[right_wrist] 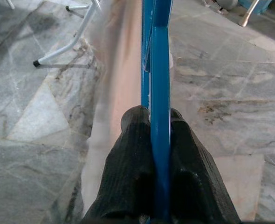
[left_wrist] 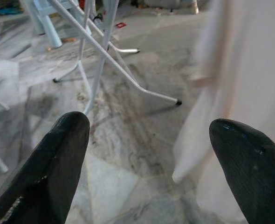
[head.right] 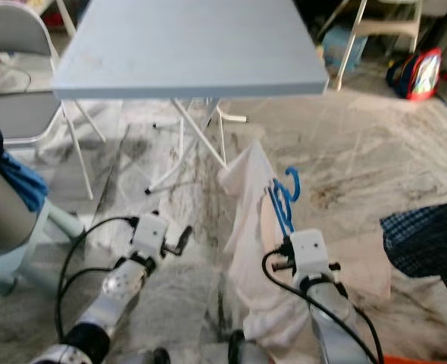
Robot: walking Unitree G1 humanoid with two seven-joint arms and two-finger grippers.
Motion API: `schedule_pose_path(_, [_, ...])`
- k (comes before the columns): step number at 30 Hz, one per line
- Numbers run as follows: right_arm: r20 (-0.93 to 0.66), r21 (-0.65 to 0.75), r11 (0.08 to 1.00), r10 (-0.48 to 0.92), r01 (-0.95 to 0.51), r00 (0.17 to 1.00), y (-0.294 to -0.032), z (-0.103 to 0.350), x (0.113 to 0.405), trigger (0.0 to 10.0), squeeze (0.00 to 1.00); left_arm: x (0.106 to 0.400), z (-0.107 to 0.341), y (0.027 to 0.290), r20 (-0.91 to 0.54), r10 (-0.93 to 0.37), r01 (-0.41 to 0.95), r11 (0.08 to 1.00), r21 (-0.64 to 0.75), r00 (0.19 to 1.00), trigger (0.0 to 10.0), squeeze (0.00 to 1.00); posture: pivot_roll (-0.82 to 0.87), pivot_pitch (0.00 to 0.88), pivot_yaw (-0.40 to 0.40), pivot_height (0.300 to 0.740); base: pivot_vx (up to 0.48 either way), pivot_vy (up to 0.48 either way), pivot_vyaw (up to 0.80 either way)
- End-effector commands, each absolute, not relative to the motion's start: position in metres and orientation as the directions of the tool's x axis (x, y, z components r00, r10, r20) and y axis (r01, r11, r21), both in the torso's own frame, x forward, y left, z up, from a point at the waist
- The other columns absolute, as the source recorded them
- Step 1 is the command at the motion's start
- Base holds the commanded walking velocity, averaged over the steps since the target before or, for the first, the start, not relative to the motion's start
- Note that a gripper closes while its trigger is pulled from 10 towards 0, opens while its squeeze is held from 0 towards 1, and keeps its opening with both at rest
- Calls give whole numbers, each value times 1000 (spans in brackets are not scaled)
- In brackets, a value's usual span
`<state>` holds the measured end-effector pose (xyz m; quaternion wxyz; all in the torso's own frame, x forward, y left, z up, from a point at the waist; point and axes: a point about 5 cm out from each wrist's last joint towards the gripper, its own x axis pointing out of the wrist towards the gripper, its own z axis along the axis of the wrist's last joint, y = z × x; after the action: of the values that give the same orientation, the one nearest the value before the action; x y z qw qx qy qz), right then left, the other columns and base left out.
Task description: Hang hanger
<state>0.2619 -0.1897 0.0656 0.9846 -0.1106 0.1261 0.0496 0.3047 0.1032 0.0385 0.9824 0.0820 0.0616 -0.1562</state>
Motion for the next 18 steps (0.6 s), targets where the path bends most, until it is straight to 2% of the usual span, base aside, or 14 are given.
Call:
schedule_pose_path(1, [-232,-202,972,69,-117,970,-190,72,263,10000,0,302,35,100,-167,-320,341,933,118,933,10000,0,-55,208,5,740,0,0,0])
schedule_pose_path(18, [-223,-195,973,77,-121,972,-192,74,264,10000,0,306,39,101,-155,-330,347,933,98,931,10000,0,-58,207,15,740,0,0,0])
